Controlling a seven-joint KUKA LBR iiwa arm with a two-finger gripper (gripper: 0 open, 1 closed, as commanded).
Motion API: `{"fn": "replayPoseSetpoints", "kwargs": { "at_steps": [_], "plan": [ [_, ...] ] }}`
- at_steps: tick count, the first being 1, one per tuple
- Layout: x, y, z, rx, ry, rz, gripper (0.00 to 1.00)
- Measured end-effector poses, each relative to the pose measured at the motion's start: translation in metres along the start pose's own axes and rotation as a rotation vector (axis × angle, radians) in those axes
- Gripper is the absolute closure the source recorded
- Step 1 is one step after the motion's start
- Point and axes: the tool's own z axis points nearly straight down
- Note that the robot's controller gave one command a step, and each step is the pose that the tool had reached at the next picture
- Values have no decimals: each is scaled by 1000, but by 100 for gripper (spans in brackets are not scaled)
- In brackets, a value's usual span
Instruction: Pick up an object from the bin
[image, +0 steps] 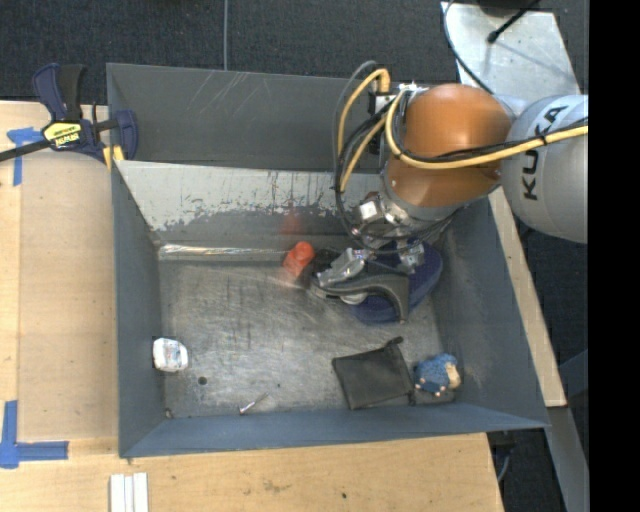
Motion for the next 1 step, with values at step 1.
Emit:
{"fn": "replayPoseSetpoints", "kwargs": {
  "at_steps": [1],
  "plan": [
    [-5, 15, -23, -25, 7, 215, 0]
  ]
}}
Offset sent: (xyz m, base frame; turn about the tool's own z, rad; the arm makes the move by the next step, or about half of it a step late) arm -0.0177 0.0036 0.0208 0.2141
